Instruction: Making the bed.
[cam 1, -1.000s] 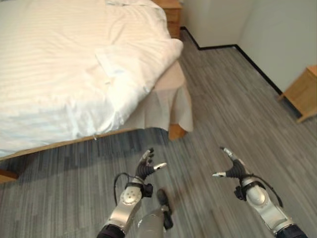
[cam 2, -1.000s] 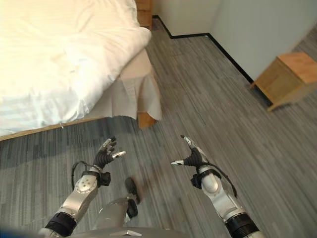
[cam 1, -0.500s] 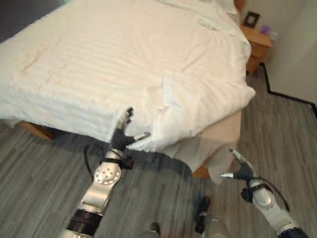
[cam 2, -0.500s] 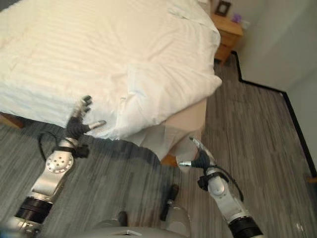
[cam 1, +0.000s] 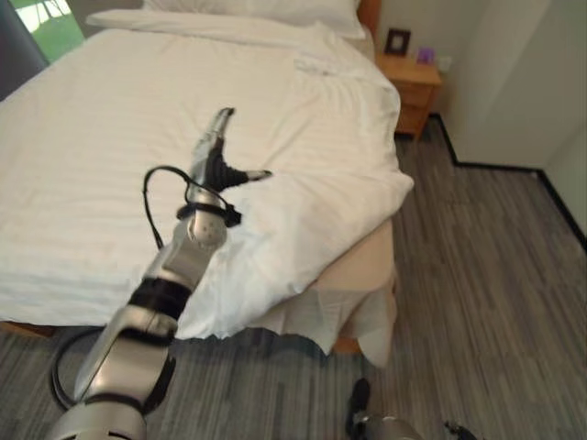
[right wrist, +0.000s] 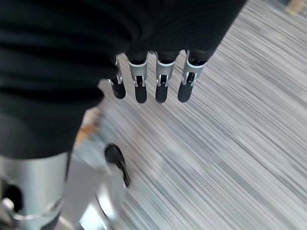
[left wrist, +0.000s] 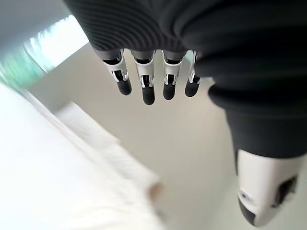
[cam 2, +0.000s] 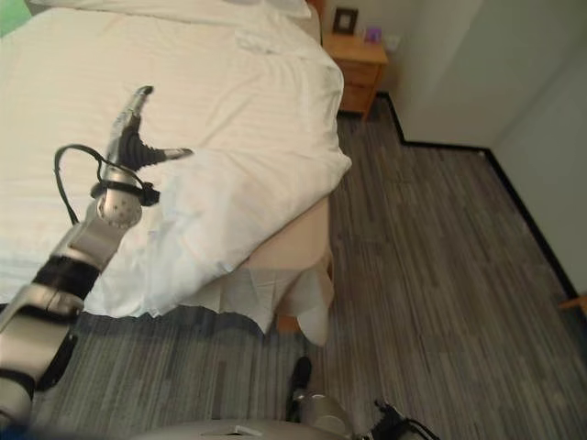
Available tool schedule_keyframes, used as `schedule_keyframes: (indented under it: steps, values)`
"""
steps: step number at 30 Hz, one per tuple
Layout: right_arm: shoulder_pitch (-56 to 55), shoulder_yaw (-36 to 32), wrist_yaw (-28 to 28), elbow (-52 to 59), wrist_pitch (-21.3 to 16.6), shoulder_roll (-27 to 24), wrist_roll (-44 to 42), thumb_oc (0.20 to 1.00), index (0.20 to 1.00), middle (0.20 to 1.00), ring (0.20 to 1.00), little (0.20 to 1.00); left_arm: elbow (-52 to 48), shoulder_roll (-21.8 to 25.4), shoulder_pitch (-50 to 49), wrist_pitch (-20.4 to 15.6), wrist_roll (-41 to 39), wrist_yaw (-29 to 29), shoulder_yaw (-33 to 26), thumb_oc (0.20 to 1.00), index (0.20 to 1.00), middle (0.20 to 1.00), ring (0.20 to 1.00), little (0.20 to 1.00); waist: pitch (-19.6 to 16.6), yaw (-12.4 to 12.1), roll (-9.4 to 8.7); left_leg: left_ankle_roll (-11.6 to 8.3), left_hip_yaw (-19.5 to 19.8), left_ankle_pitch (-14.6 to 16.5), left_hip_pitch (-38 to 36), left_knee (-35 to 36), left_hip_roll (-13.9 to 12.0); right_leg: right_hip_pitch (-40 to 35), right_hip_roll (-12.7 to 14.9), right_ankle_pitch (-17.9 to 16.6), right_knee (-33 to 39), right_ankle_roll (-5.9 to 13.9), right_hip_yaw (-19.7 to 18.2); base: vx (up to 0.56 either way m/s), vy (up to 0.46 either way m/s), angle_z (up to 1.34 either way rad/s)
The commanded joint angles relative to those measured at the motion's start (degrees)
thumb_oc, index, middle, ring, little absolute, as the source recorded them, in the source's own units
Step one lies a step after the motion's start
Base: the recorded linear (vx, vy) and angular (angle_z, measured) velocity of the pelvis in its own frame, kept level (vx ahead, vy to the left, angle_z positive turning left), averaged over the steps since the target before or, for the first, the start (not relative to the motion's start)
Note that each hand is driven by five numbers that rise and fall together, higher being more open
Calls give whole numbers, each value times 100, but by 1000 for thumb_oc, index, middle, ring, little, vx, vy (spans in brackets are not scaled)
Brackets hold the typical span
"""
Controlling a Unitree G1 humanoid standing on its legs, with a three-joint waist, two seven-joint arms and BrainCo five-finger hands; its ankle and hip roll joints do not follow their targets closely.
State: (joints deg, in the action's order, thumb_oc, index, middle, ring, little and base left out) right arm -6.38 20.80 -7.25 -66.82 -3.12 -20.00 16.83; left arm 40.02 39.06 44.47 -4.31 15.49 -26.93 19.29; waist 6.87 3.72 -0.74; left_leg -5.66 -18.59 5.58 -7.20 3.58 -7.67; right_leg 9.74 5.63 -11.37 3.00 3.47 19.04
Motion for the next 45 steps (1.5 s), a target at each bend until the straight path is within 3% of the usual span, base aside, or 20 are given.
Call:
schedule_keyframes:
  steps: [1, 7, 8, 12, 14, 15, 16, 17, 20, 24, 28, 33, 34, 35, 36, 39, 41, 42, 43, 45]
  values:
    - [165, -60, -199, -170, -82, -127, -470, 1000, 1000, 1000, 1000, 1000, 441, 251, 651, 224, 759, -274, 61, 1000, 1000, 1000, 1000, 1000, 136, 192, 4, -138, 191, -426, 526, 142, -222, -599, 327, 701, 200, 737, -93, 39, 10, -28]
    - [308, -231, -326, -218, -182, -148, -881, 1000, 1000, 1000, 1000, 1000, 1864, 235, 1354, 373, 835, -251, 488, 1000, 1000, 1000, 1000, 1000, 216, 378, 33, -154, 102, -451, 796, 142, -229, -238, 302, 654, 200, 737, -215, 3, 9, -21]
    - [546, -138, -338, -29, -339, -145, -1227, 1000, 1000, 1000, 1000, 1000, 2467, 299, 1731, 406, 823, -275, 800, 1000, 1000, 1000, 1000, 1000, 371, 480, 18, -148, 81, -508, 1053, 142, -244, 83, 285, 574, 200, 742, -330, -57, 4, -2]
    - [551, -142, -338, -32, -339, -138, -1228, 1000, 1000, 1000, 1000, 1000, 2481, 298, 1749, 400, 819, -277, 813, 1000, 1000, 1000, 1000, 1000, 365, 474, 12, -147, 79, -510, 1064, 142, -242, 95, 286, 572, 200, 741, -332, -28, 4, -14]
    - [947, -14, -307, 550, -568, -53, -1685, 1000, 1000, 1000, 1000, 1000, 3761, 560, 2219, 653, 970, 184, 1336, 1000, 1000, 1000, 1000, 1000, 649, 603, -61, -168, -74, -664, 1631, 142, -331, 732, 235, 413, 200, 780, -442, -106, 27, -10]
    - [973, -32, -319, 631, -594, 1, -1744, 1000, 1000, 1000, 1000, 1000, 4019, 518, 2123, 661, 884, 281, 1238, 1000, 1000, 1000, 1000, 1000, 671, 604, -43, -217, -25, -560, 1671, 142, -381, 761, 209, 496, 200, 848, -471, -41, 27, -9]
    - [972, -19, -316, 719, -607, 57, -1803, 1000, 1000, 1000, 1000, 1000, 4271, 462, 1964, 639, 744, 412, 1072, 878, 878, 878, 878, 878, 707, 627, -67, -227, -42, -581, 1763, 142, -417, 846, 209, 480, 200, 855, -470, 14, 13, -40]
    - [1064, -28, -281, 742, -561, 6, -1867, 1000, 1000, 1000, 1000, 1000, 4627, 311, 1662, 541, 349, 682, 747, 200, 200, 200, 200, 200, 732, 638, -118, -258, -66, -622, 1899, 142, -459, 991, 211, 466, 200, 848, -472, -43, -9, -37]
    - [1060, -9, -263, 711, -546, -31, -1866, 1000, 1000, 1000, 1000, 1000, 4655, 188, 1513, 514, 300, 724, 673, 200, 200, 200, 200, 200, 702, 637, -100, -258, -62, -615, 1906, 142, -450, 1013, 230, 465, 200, 840, -479, 3, 6, -24]
    - [927, -43, -288, 521, -519, -153, -1792, 1000, 1000, 1000, 1000, 1000, 4342, -363, 1342, 454, 14, 738, 563, 200, 200, 200, 200, 200, 595, 578, -20, -238, -32, -552, 1694, 142, -385, 783, 321, 546, 200, 811, -423, 16, 39, -2]
    - [894, 88, -376, 339, -364, -143, -1500, 1000, 1000, 1000, 1000, 1000, 3128, -1150, 1384, 105, -684, 509, 562, 200, 200, 200, 200, 200, 458, 532, 61, -163, 92, -421, 1378, 142, -258, 360, 409, 654, 200, 784, -349, 54, 26, 30]
    - [893, 88, -376, 339, -364, -144, -1500, 1000, 1000, 1000, 1000, 1000, 3127, -1150, 1382, 106, -683, 508, 562, 200, 200, 200, 200, 200, 459, 532, 61, -163, 93, -421, 1376, 142, -258, 357, 409, 654, 200, 785, -348, -5, -1, 14]
    - [910, 126, -392, 268, -317, -100, -1429, 1000, 1000, 1000, 1000, 1000, 2671, -1417, 1290, 0, -807, 418, 605, 200, 200, 200, 200, 200, 426, 528, 38, -101, 72, -524, 1373, 142, -198, 322, 459, 575, 200, 721, -296, -15, 15, -5]
    - [920, 176, -387, 131, -201, 3, -1281, 1000, 1000, 1000, 1000, 1000, 1479, -2095, 885, -179, -945, 460, 777, 200, 200, 200, 200, 200, 351, 491, 54, -38, 145, -468, 1235, 142, -136, 112, 509, 616, 200, 712, -260, 48, 106, 4]
    - [865, 121, -256, -54, 3, 239, -1179, 1000, 1000, 1000, 1000, 1000, 92, -3371, -106, -340, -1010, 1129, 1613, 200, 200, 200, 200, 200, 200, 498, 73, 83, 233, -293, 860, 142, -41, -315, 607, 696, 200, 709, -243, 108, 126, 13]
    - [841, 71, -258, -88, 24, 252, -1219, 1000, 1000, 1000, 1000, 1000, -15, -3787, -435, -357, -1166, 1463, 1992, 200, 200, 200, 200, 200, 171, 530, 48, 117, 237, -244, 709, 142, -16, -448, 619, 713, 200, 710, -262, 29, 46, 27]
    - [815, 80, -251, -140, 56, 325, -1257, 1000, 1000, 1000, 1000, 1000, 135, -4335, -753, -378, -1313, 1846, 2622, 200, 200, 200, 200, 200, 151, 621, 40, 169, 216, -168, 551, 142, 18, -558, 627, 738, 200, 712, -331, 8, 28, 13]
    - [814, 77, -251, -139, 56, 328, -1257, 1000, 1000, 1000, 1000, 1000, 139, -4336, -752, -381, -1313, 1845, 2626, 200, 200, 200, 200, 200, 141, 616, 32, 171, 212, -185, 569, 142, 25, -538, 634, 726, 200, 708, -337, -2, 32, -1]
    - [820, 74, -259, -233, 83, 359, -1273, 1000, 1000, 1000, 1000, 1000, 293, -4585, -1000, -387, -1355, 2213, 3103, 200, 200, 200, 200, 200, 154, 685, 60, 206, 182, -126, 459, 142, 43, -594, 627, 742, 200, 719, -421, -15, 15, -14]
    - [834, 70, -268, -342, 124, 361, -1243, 1000, 1000, 1000, 1000, 1000, 251, -4624, -1309, -439, -1594, 2598, 3497, 200, 200, 200, 200, 200, 161, 733, 97, 234, 135, -87, 370, 142, 76, -626, 623, 731, 200, 731, -501, -10, 38, -17]
